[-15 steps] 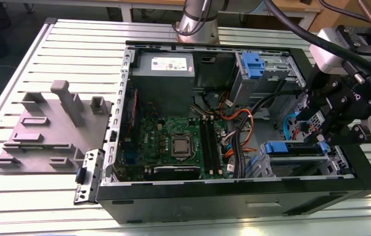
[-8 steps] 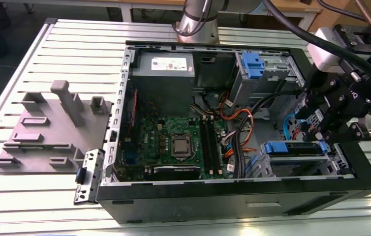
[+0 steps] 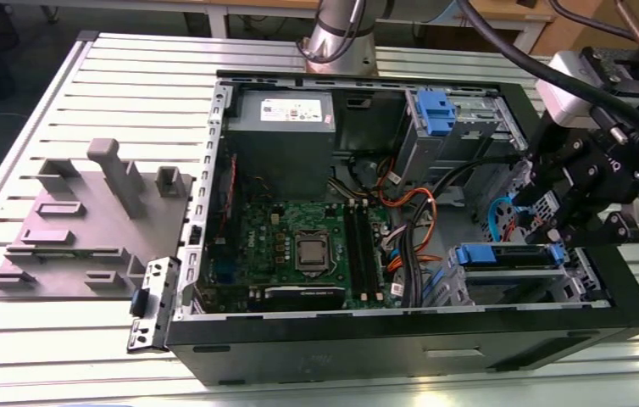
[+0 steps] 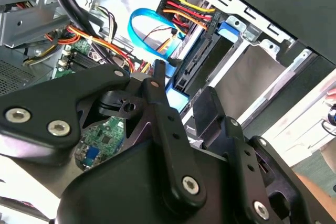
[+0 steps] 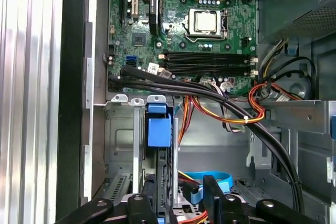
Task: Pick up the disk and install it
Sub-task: 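Insert the first disk wire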
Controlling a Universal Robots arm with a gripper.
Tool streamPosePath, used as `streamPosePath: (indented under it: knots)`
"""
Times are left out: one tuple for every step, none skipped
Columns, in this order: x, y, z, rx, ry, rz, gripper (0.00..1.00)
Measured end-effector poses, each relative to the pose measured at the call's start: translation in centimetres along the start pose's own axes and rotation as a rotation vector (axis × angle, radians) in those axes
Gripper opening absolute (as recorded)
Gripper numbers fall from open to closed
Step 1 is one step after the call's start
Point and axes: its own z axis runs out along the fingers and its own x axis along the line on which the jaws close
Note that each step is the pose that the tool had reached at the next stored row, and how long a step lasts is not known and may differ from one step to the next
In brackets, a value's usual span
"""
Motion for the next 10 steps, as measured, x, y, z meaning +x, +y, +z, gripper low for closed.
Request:
streamPosePath:
  knots:
    - [0.01, -0.02, 0.13, 0.0, 0.0, 0.0, 0.48]
    - [0.02, -0.06, 0.24, 0.0, 0.0, 0.0, 0.48]
    - [0.04, -0.09, 0.32, 0.0, 0.0, 0.0, 0.48]
    - [0.07, -0.1, 0.4, 0.0, 0.0, 0.0, 0.48]
    - [0.1, -0.11, 0.48, 0.0, 0.0, 0.0, 0.48]
    - [0.12, -0.11, 0.55, 0.0, 0.0, 0.0, 0.48]
    - [0.14, -0.12, 0.63, 0.0001, -0.0001, 0.001, 0.48]
    - [0.16, -0.13, 0.7, 0.0, 0.0, 0.001, 0.48]
    - [0.19, -0.13, 0.78, 0.0, 0.0, 0.001, 0.48]
    - [0.2, -0.13, 0.82, 0.0001, 0.0, 0.001, 0.48]
